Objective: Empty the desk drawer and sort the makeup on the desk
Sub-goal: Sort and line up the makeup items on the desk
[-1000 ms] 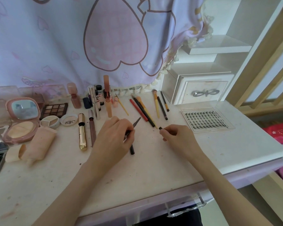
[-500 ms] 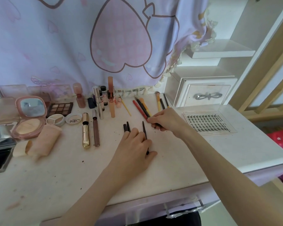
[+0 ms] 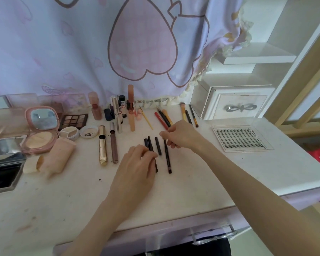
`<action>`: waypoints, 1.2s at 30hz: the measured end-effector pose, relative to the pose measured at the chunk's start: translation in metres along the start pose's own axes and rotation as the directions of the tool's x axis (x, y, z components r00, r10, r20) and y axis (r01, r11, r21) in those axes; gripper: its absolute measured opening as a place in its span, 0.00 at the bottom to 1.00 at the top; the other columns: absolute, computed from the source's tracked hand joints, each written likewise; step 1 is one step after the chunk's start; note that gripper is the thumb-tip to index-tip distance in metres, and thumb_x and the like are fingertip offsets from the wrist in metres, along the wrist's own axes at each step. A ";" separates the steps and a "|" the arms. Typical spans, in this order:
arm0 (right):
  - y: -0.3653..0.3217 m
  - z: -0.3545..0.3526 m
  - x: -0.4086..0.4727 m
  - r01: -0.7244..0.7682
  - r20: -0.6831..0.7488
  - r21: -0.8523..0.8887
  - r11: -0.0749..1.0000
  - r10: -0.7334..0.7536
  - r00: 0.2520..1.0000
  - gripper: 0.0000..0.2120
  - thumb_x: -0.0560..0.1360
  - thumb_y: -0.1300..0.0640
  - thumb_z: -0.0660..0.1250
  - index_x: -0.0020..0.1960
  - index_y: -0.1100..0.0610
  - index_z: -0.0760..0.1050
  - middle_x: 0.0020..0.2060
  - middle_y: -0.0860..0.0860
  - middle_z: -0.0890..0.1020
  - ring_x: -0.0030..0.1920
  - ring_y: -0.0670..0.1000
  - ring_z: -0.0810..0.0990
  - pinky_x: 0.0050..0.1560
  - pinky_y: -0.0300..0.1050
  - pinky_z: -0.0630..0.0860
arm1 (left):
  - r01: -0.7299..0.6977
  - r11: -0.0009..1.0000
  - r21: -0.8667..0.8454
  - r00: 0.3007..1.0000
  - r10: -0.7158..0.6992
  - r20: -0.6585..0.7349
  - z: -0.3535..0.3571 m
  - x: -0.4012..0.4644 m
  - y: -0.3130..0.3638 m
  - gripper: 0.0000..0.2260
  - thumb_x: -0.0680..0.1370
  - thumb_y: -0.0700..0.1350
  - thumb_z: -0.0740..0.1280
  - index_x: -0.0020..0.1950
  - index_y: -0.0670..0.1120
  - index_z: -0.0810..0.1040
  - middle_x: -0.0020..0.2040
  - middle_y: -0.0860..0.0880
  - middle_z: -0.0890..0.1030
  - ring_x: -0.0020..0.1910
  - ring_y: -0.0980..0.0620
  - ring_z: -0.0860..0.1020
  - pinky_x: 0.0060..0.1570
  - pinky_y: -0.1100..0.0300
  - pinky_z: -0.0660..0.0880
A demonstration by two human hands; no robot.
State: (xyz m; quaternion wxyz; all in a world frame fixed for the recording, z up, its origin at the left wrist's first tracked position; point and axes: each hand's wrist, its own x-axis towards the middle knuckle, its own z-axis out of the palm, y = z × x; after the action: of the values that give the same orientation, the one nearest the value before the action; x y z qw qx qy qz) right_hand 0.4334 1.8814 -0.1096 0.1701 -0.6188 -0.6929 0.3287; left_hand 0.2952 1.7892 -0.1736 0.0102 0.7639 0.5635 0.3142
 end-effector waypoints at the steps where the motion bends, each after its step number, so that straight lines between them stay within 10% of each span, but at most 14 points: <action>1: 0.004 -0.001 -0.004 0.013 -0.029 0.013 1.000 -0.012 1.000 0.16 0.77 0.56 0.63 0.49 0.69 0.80 0.39 0.59 0.83 0.35 0.51 0.78 0.40 0.38 0.76 | 0.040 0.999 -0.010 0.999 -0.040 -0.010 -0.001 0.000 -0.004 0.08 0.75 0.38 0.65 0.53 0.42 0.79 0.47 0.46 0.76 0.45 0.48 0.75 0.43 0.60 0.72; 9: 0.029 0.015 -0.037 0.038 0.034 -0.036 0.999 -0.037 0.999 0.15 0.77 0.56 0.64 0.63 0.56 0.76 0.58 0.52 0.80 0.55 0.48 0.76 0.52 0.34 0.67 | 0.129 0.991 0.021 0.985 -0.131 0.110 0.010 0.002 -0.016 0.18 0.75 0.42 0.67 0.64 0.38 0.73 0.59 0.41 0.76 0.59 0.43 0.75 0.59 0.56 0.68; 19: 0.024 0.026 -0.027 0.138 0.037 -0.139 0.981 -0.134 0.990 0.15 0.80 0.58 0.58 0.64 0.55 0.75 0.59 0.51 0.80 0.59 0.50 0.76 0.53 0.34 0.65 | 0.073 0.996 0.052 0.992 -0.078 0.102 0.012 0.002 -0.018 0.24 0.76 0.51 0.51 0.62 0.39 0.75 0.57 0.43 0.78 0.58 0.43 0.76 0.56 0.51 0.72; 29: 0.022 0.019 0.010 0.072 -0.293 -0.282 0.957 -0.157 0.943 0.13 0.79 0.55 0.60 0.60 0.58 0.75 0.54 0.55 0.78 0.50 0.52 0.76 0.46 0.42 0.71 | 0.122 0.993 -0.005 0.985 -0.120 0.123 0.011 0.002 -0.017 0.18 0.80 0.44 0.57 0.71 0.42 0.65 0.65 0.46 0.72 0.66 0.48 0.68 0.65 0.57 0.62; 36: 0.010 0.024 0.043 -0.014 -0.233 -0.542 0.840 -0.134 0.963 0.11 0.78 0.58 0.59 0.56 0.63 0.73 0.54 0.57 0.75 0.55 0.57 0.74 0.43 0.45 0.68 | 0.196 0.976 -0.090 0.976 -0.185 0.115 0.008 0.005 -0.017 0.18 0.81 0.44 0.56 0.71 0.45 0.64 0.66 0.48 0.70 0.67 0.53 0.65 0.64 0.64 0.58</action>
State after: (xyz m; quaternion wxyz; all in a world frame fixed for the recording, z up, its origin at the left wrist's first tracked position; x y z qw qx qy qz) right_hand 0.4179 1.9176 -0.1407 0.0899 -0.6571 -0.7478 0.0307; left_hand 0.2853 1.8021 -0.1836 0.1087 0.7203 0.6164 0.2990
